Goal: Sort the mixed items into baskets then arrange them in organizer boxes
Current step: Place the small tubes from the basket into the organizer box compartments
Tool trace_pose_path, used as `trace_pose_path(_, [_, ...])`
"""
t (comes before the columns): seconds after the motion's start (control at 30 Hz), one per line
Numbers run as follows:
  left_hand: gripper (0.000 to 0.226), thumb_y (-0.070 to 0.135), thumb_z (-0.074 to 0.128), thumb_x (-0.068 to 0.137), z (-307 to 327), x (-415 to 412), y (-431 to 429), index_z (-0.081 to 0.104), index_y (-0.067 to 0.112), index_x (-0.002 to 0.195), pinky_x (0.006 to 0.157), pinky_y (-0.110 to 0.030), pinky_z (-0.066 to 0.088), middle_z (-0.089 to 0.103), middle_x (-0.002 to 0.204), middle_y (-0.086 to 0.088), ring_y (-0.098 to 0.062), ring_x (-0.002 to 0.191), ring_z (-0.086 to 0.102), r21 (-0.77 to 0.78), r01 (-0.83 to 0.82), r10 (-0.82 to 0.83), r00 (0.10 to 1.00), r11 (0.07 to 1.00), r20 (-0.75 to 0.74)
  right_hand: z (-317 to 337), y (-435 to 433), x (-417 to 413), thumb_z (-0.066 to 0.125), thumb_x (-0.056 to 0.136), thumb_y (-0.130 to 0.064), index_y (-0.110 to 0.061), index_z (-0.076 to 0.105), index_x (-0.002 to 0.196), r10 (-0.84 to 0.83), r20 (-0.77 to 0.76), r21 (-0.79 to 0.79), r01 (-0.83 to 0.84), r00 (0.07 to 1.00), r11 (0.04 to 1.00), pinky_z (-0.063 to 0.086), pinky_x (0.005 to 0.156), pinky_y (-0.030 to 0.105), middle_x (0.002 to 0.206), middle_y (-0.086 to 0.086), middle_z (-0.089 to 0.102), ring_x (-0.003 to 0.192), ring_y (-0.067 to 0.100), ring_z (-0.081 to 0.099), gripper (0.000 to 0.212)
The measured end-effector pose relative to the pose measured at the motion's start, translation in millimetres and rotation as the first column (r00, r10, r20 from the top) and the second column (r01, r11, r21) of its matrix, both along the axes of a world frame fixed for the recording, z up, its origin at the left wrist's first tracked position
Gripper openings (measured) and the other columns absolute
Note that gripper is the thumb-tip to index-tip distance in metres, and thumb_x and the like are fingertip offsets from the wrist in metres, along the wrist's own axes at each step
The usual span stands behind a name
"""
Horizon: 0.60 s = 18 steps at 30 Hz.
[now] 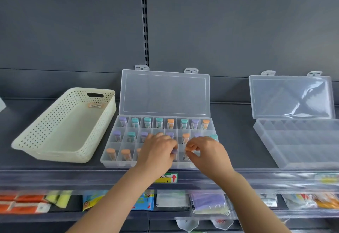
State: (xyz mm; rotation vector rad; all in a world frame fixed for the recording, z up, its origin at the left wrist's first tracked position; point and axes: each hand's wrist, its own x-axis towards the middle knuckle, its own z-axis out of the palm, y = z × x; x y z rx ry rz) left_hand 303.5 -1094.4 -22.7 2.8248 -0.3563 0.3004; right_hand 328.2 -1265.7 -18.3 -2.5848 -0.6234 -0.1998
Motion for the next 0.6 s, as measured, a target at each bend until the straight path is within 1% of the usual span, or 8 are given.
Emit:
trace_pose_path(0.1, [0.011, 0.026, 0.057, 0.092, -2.6, 0.1, -1.8, 0.067, 0.028, 0.097, 0.082, -0.027, 0.026, 0.063, 0.097, 0.012, -0.009, 0.095, 0.050, 0.079, -0.020, 0.022, 1.000, 0.997, -0.014, -4.8, 1.1, 0.5, 0.058, 0.088, -0.026, -0.023, 0.071, 0.098, 0.021, -0.008, -0.048, -0.021, 1.000, 0.999, 0.052, 0.077, 0.028, 0.097, -0.006, 0.071, 0.090, 0.013, 0.060, 0.016])
trace_pose_path(0.2, [0.010, 0.026, 0.059, 0.091, -4.0, 0.5, -2.3, 0.067, 0.029, 0.097, 0.083, -0.026, 0.026, 0.064, 0.097, 0.011, -0.009, 0.095, 0.050, 0.106, -0.032, 0.033, 0.999, 0.994, -0.008, -7.6, 1.4, 0.9, 0.056, 0.089, -0.026, -0.024, 0.071, 0.099, 0.036, 0.005, -0.086, -0.036, 0.999, 0.996, 0.052, 0.078, 0.027, 0.099, -0.007, 0.071, 0.091, 0.013, 0.060, 0.018])
trace_pose_path(0.37, [0.011, 0.027, 0.059, 0.091, -3.4, 1.9, -2.0, 0.068, 0.028, 0.098, 0.087, -0.027, 0.030, 0.065, 0.100, 0.012, -0.009, 0.096, 0.052, 0.089, -0.036, 0.036, 0.999, 0.995, -0.003, -9.0, 1.2, 3.4, 0.057, 0.090, -0.027, -0.024, 0.071, 0.097, 0.057, 0.045, -0.110, -0.052, 0.997, 0.993, 0.051, 0.076, 0.023, 0.098, -0.009, 0.071, 0.091, 0.011, 0.057, 0.017])
trace_pose_path(0.53, [0.016, 0.034, 0.057, 0.093, -3.1, 1.7, 1.7, 0.067, 0.028, 0.103, 0.090, -0.027, 0.032, 0.065, 0.108, 0.012, -0.008, 0.102, 0.052, 0.075, -0.039, 0.039, 0.999, 0.996, 0.000, -7.6, 1.7, 3.6, 0.059, 0.088, -0.033, -0.023, 0.071, 0.103, 0.058, 0.062, -0.085, -0.053, 0.996, 0.995, 0.052, 0.076, 0.027, 0.099, -0.007, 0.071, 0.094, 0.013, 0.057, 0.021])
trace_pose_path(0.6, [0.020, 0.037, 0.056, 0.093, -1.4, 1.7, 3.6, 0.067, 0.027, 0.106, 0.092, -0.029, 0.034, 0.065, 0.110, 0.011, -0.009, 0.103, 0.053, 0.075, -0.040, 0.041, 0.999, 0.996, -0.002, -4.8, 3.1, 3.4, 0.062, 0.087, -0.034, -0.021, 0.071, 0.104, 0.059, 0.077, -0.064, -0.054, 0.995, 0.996, 0.052, 0.075, 0.029, 0.097, -0.006, 0.071, 0.092, 0.016, 0.059, 0.023])
